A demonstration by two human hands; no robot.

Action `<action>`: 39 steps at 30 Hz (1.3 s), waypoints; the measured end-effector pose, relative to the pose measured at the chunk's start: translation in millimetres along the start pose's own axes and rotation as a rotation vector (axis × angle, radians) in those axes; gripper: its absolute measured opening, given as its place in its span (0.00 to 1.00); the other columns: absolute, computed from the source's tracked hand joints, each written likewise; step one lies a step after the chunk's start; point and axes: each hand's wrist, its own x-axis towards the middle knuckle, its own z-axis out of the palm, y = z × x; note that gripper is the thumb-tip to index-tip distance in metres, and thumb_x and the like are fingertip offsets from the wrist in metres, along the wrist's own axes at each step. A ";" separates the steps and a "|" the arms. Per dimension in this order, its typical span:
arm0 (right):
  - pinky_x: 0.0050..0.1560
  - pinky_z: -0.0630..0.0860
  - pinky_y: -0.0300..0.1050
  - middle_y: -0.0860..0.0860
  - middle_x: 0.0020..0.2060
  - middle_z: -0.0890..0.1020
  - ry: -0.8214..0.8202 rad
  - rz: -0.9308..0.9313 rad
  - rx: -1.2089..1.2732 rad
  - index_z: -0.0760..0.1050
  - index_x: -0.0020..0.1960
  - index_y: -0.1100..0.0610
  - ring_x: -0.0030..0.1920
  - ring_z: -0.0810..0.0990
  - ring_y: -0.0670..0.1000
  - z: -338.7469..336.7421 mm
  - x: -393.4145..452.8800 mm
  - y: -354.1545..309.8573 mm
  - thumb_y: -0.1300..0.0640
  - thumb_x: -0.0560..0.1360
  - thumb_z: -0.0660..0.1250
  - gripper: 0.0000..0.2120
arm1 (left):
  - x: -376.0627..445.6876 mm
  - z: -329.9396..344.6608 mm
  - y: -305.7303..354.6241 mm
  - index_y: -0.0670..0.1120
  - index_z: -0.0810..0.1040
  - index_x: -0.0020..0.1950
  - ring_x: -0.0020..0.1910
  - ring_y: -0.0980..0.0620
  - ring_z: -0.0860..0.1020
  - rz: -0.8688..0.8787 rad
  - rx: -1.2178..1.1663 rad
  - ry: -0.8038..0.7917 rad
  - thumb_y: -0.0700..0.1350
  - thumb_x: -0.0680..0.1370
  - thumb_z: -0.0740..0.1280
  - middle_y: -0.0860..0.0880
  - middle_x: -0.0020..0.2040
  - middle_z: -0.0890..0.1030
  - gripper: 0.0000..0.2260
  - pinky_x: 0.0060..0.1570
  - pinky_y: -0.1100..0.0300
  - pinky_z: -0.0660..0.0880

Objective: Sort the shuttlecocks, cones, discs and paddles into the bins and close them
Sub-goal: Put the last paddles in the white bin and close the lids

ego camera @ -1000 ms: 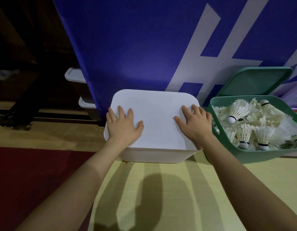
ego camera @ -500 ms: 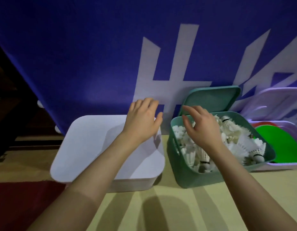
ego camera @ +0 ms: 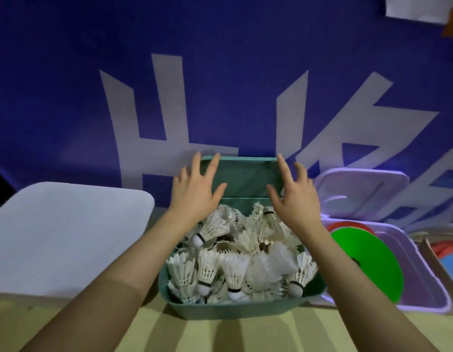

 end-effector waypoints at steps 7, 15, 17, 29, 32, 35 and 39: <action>0.47 0.77 0.55 0.56 0.62 0.65 -0.046 0.110 0.378 0.42 0.75 0.40 0.47 0.78 0.60 23.9 7.6 -1.3 0.45 0.77 0.60 0.34 | 4.6 14.7 0.8 0.62 0.46 0.75 0.68 0.40 0.65 -0.058 -0.400 0.049 0.56 0.79 0.58 0.51 0.75 0.44 0.28 0.58 0.45 0.74; 0.43 0.78 0.53 0.54 0.58 0.67 0.219 0.115 0.503 0.50 0.74 0.40 0.45 0.77 0.57 -9.0 9.2 -31.0 0.48 0.77 0.61 0.30 | 4.4 -31.7 1.7 0.61 0.52 0.75 0.68 0.40 0.65 -0.007 -0.366 0.265 0.58 0.78 0.57 0.48 0.75 0.49 0.26 0.53 0.46 0.75; 0.43 0.77 0.52 0.54 0.58 0.67 0.265 0.113 0.532 0.51 0.73 0.39 0.45 0.76 0.56 -28.1 8.2 -40.5 0.48 0.77 0.61 0.29 | 1.8 -52.1 3.6 0.60 0.53 0.75 0.68 0.40 0.64 0.013 -0.336 0.323 0.58 0.78 0.57 0.46 0.75 0.51 0.26 0.55 0.45 0.73; 0.54 0.74 0.48 0.51 0.65 0.63 0.459 -0.014 0.718 0.57 0.71 0.48 0.50 0.71 0.42 -96.1 -45.5 -86.5 0.51 0.78 0.62 0.24 | -57.2 -126.6 -1.4 0.54 0.60 0.73 0.64 0.44 0.67 0.190 -0.402 0.697 0.55 0.81 0.53 0.46 0.71 0.64 0.20 0.49 0.56 0.73; 0.65 0.70 0.50 0.48 0.65 0.61 0.404 -0.032 0.791 0.55 0.72 0.47 0.60 0.68 0.40 -85.8 -61.2 -81.2 0.49 0.78 0.59 0.25 | -73.5 -125.5 -1.8 0.49 0.67 0.71 0.64 0.48 0.69 0.196 -0.562 0.742 0.52 0.81 0.54 0.48 0.67 0.71 0.19 0.57 0.63 0.67; 0.66 0.67 0.36 0.50 0.69 0.59 0.285 -0.027 0.799 0.51 0.74 0.46 0.64 0.68 0.42 -78.1 -78.0 -74.6 0.45 0.79 0.57 0.27 | -90.1 -112.4 -3.1 0.46 0.75 0.65 0.59 0.50 0.73 0.224 -0.562 0.760 0.47 0.80 0.58 0.49 0.61 0.77 0.15 0.56 0.63 0.70; 0.62 0.54 0.20 0.54 0.73 0.57 0.216 -0.032 0.697 0.51 0.75 0.49 0.66 0.62 0.33 -75.7 -93.7 -63.6 0.46 0.80 0.55 0.27 | -109.5 -96.0 -0.5 0.44 0.77 0.62 0.55 0.51 0.76 0.275 -0.614 0.678 0.47 0.79 0.60 0.48 0.56 0.80 0.15 0.54 0.62 0.74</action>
